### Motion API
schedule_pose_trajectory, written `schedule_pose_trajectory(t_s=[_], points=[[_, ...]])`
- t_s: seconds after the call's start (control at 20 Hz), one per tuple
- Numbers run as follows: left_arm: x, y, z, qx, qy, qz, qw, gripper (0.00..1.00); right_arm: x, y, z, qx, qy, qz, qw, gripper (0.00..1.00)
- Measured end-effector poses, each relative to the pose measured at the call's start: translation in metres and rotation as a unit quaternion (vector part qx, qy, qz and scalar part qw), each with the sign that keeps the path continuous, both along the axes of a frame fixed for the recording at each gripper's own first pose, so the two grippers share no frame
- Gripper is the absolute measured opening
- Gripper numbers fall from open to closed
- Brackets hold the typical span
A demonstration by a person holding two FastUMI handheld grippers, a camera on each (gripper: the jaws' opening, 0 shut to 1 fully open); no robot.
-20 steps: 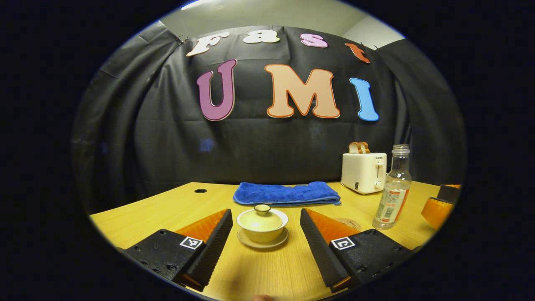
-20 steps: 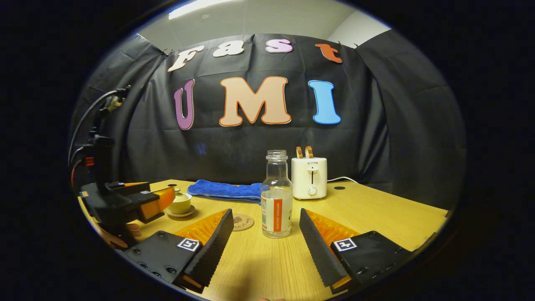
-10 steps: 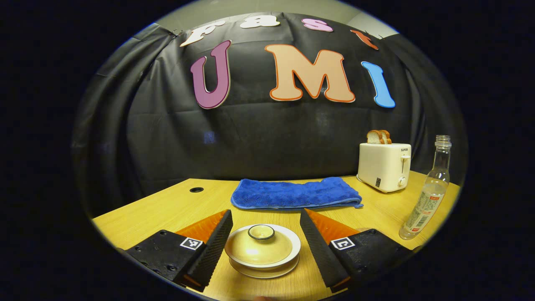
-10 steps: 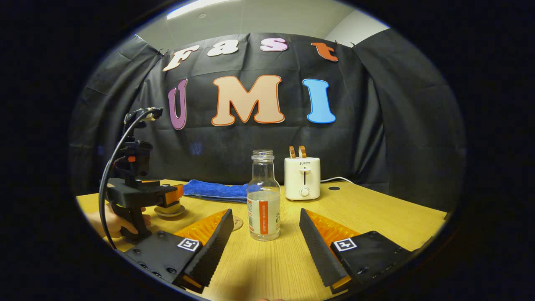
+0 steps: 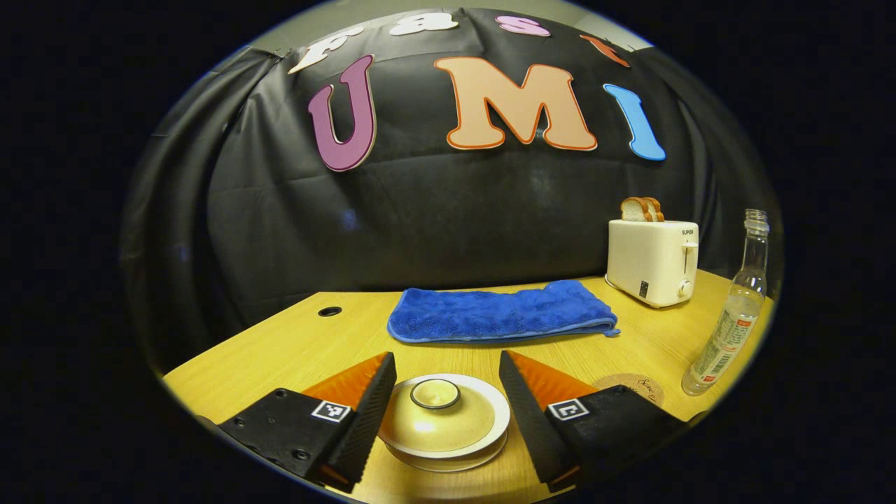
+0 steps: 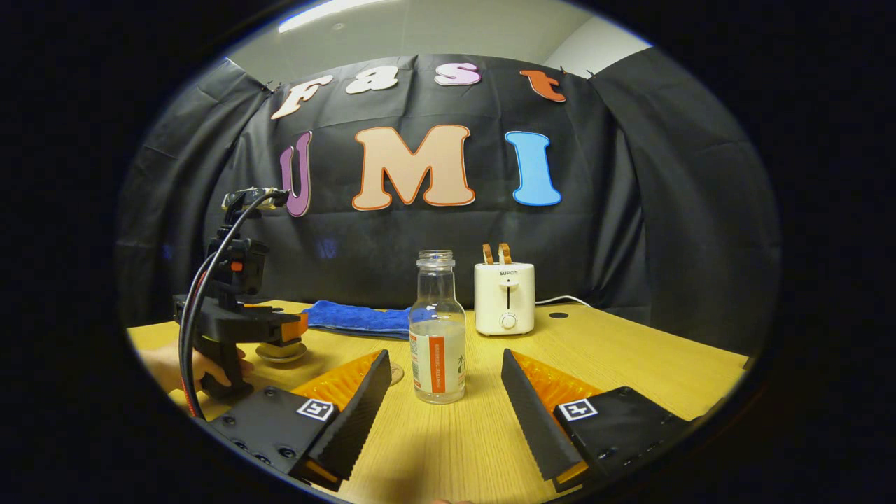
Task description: Open the teacup lid with one hand, grasp the water bottle and pour water into the teacup with the other hand; after pouring, place the water bottle on the coaster and then close the teacup lid.
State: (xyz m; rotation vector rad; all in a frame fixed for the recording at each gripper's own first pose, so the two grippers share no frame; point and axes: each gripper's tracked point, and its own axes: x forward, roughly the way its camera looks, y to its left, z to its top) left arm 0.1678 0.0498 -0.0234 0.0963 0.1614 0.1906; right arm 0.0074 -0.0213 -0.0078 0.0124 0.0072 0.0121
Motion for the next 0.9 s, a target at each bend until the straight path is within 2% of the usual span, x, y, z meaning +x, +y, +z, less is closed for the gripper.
schedule_pose_trajectory(t_s=[0.15,0.25,0.3,0.35,0.45,0.6,0.9], points=[[-0.0015,0.0035,-0.0003,-0.002,0.001,0.008,1.0,0.65,-0.0002,-0.0008,-0.0006,0.0,0.0,0.0,1.0,0.99],[-0.0017,0.0061,0.0,0.002,0.001,0.011,1.0,0.55,-0.0004,-0.001,0.0,0.0,0.0,0.0,1.0,0.99],[-0.0016,0.0079,0.0008,0.005,0.001,0.013,1.0,0.53,0.0001,-0.0019,0.0001,0.0,0.0,0.0,1.0,0.99],[-0.0016,0.0084,0.0001,0.005,0.001,0.013,1.0,0.45,0.0004,-0.0022,-0.0008,0.0,0.0,-0.001,1.0,0.99],[-0.0027,0.0073,0.0005,0.003,0.001,0.01,1.0,0.34,0.0,-0.0021,-0.0002,0.0,0.0,-0.001,1.0,0.99],[-0.0026,0.0073,0.0023,-0.002,-0.004,0.004,1.0,0.28,0.0001,-0.0022,0.0001,0.0,-0.001,-0.001,1.0,0.99],[-0.0054,0.0118,0.0054,-0.002,-0.017,0.012,1.0,0.25,0.0004,-0.0022,0.0007,-0.001,-0.001,-0.002,1.0,1.0]])
